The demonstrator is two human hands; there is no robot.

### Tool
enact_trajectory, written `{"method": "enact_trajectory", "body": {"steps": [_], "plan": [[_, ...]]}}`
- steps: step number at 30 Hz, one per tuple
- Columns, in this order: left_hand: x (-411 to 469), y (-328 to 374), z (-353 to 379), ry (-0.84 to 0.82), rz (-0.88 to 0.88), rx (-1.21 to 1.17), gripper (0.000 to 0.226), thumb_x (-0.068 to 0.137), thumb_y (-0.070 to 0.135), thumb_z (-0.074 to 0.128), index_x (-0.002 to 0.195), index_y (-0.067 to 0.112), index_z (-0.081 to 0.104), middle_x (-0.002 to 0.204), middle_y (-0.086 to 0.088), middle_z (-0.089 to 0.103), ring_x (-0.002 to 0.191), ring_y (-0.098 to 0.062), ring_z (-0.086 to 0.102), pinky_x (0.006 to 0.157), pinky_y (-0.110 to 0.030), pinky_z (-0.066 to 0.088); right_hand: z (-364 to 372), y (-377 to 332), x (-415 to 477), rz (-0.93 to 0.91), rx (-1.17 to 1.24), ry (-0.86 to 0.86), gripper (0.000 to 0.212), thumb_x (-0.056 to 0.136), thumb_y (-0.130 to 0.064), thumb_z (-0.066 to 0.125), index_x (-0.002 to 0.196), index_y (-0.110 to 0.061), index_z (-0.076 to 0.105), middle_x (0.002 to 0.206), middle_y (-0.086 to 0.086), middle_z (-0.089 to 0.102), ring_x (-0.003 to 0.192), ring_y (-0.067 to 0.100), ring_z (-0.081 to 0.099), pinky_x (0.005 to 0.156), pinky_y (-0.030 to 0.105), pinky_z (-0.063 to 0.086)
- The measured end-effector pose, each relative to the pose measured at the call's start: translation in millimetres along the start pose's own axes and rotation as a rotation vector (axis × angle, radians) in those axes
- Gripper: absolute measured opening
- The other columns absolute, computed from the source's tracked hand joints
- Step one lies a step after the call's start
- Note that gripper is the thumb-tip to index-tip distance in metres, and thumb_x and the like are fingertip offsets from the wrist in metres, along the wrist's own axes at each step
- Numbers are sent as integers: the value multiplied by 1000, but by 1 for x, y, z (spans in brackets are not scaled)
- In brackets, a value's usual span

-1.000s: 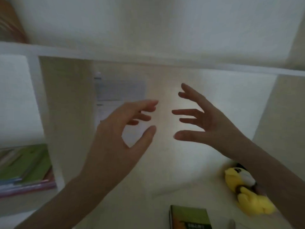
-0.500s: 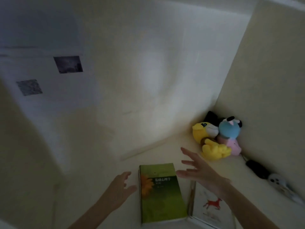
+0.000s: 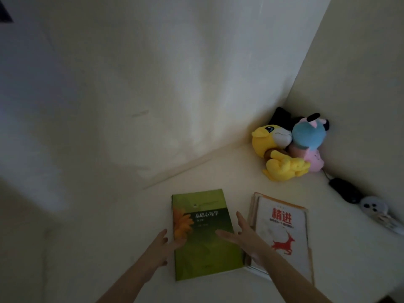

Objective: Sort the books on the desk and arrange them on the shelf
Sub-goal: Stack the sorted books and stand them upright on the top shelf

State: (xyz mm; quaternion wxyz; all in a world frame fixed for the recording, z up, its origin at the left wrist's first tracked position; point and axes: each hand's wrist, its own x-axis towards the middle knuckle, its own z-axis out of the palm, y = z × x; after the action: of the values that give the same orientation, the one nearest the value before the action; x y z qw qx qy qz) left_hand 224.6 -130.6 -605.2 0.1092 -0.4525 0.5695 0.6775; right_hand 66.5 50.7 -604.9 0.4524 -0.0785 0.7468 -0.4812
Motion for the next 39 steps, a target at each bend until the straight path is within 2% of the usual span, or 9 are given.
{"method": "enact_trajectory", "body": {"steps": [4,12,15,17,19,24,29,35,39], "plan": [[16,-10,-2,-44,3,-89,166,13,72,82,152,19,8,151,-9,34,129,-26,43,95,-40,42,12,11,11,74,119,-19,153,37,-59,92,153,-36,-6,163,6,8,143,37,27,109,62,33],[39,-11,2,14,10,-155,144,22,66,82,144,6,35,140,-10,49,122,-26,51,91,-35,42,13,29,35,98,156,57,162,17,-69,88,153,-28,12,154,12,33,132,39,44,102,62,42],[46,-13,3,9,2,-216,100,25,51,92,109,3,67,111,-13,69,105,-28,64,96,-38,48,18,26,39,114,148,81,130,41,-52,94,148,-19,29,142,13,48,122,37,54,98,60,46],[46,-13,7,3,10,-246,75,33,34,95,98,6,71,104,-13,72,98,-27,67,87,-36,53,23,28,42,115,114,124,89,66,-29,87,140,-17,40,135,13,52,116,34,57,97,57,49],[50,-15,9,1,19,-247,71,34,27,92,98,7,71,102,-13,72,92,-25,69,72,-27,54,26,31,48,129,64,154,78,70,-26,84,136,-21,42,134,11,48,119,35,53,99,58,47],[43,-17,17,39,26,-307,107,18,30,93,115,4,56,107,-15,68,90,-26,69,62,-29,55,22,30,49,117,70,116,69,77,-16,79,134,-16,41,128,10,52,113,31,57,97,51,50],[32,-20,22,90,118,-334,121,11,31,90,120,6,43,107,-13,62,93,-28,65,74,-38,54,12,29,44,103,134,27,62,82,-3,72,135,-11,41,105,3,58,92,23,61,67,27,52],[16,-21,21,85,228,-368,125,-4,40,93,109,11,50,101,-8,67,84,-23,70,63,-33,56,10,21,39,157,217,-115,77,68,-21,83,134,-13,45,118,12,66,100,33,68,89,49,55],[-1,-11,17,60,301,-375,117,0,36,95,106,11,52,86,-1,75,76,-21,72,55,-29,56,8,16,31,97,272,-152,82,64,-21,85,135,-13,44,119,12,67,100,32,69,87,47,56]]}}
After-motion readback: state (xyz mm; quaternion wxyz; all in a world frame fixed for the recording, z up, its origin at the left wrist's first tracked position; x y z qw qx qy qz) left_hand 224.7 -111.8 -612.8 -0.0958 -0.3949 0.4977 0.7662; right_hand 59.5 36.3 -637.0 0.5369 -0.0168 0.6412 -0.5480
